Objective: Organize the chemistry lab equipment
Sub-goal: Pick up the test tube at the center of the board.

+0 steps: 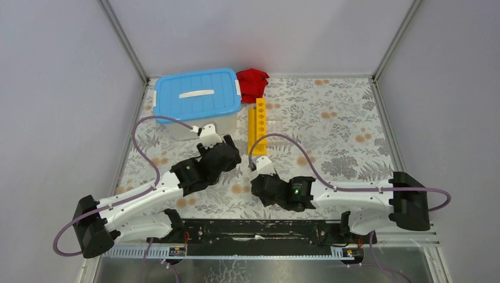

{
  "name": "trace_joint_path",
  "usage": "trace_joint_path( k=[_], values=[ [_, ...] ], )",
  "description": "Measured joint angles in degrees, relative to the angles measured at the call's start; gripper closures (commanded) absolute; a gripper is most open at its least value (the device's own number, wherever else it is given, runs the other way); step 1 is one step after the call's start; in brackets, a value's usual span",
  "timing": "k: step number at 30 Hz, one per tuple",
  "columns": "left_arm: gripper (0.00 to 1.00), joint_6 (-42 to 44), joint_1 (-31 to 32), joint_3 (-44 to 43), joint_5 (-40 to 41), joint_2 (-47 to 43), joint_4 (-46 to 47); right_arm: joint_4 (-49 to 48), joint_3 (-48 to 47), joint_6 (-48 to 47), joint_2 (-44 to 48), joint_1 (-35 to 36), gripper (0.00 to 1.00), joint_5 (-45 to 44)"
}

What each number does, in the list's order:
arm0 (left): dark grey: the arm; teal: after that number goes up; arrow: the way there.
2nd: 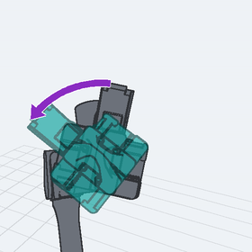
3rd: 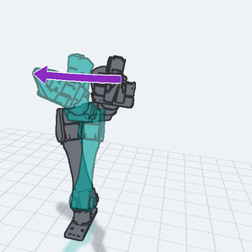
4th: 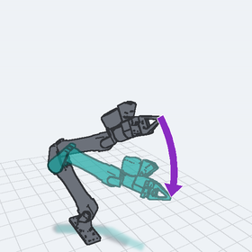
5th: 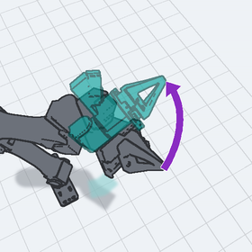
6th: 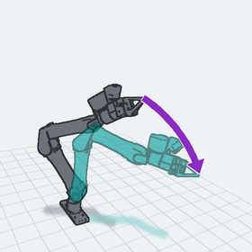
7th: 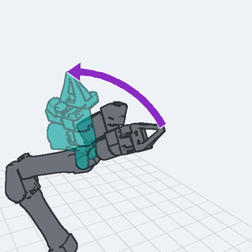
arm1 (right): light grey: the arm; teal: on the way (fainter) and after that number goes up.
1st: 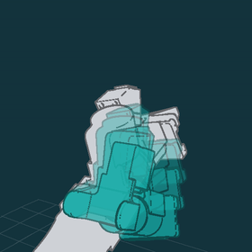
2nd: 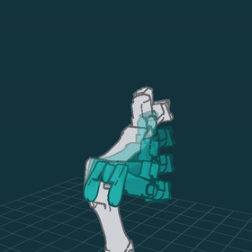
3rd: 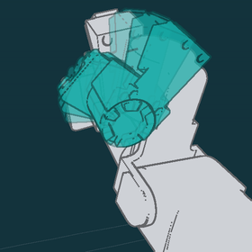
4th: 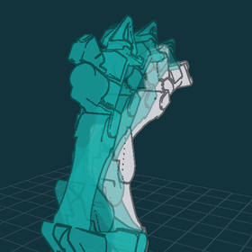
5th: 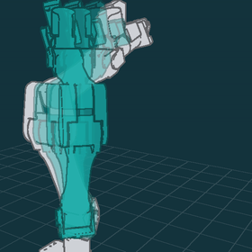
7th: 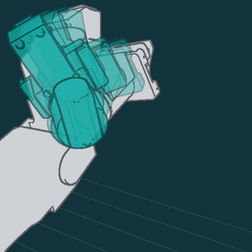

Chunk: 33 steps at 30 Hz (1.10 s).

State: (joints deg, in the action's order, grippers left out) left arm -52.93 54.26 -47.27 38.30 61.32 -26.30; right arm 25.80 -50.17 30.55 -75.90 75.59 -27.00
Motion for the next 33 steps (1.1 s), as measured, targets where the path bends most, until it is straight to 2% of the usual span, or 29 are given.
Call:
trace_joint_path(
  k=[8, 18, 24, 33],
  values=[
    [0.25, -7.7, 0.1, 7.5, 2.2, -6.1, -3.8, -6.9, 0.0, -0.4, -7.2, 2.2, 0.53, 0.1],
    [0.24, -14.3, 0.1, 10.6, 4.0, -15.5, -7.1, -11.8, -4.1, -4.0, -17.8, 2.2, 0.55, 0.1],
    [0.24, -16.2, 0.1, 12.4, 4.2, -19.1, -8.8, -13.1, -7.1, -5.7, -22.0, 1.5, 0.57, 0.9],
    [0.24, -17.1, 0.1, 12.4, 4.2, -20.7, -10.0, -14.4, -8.1, -7.5, -23.5, -1.6, 0.59, 2.5]
  ],
)
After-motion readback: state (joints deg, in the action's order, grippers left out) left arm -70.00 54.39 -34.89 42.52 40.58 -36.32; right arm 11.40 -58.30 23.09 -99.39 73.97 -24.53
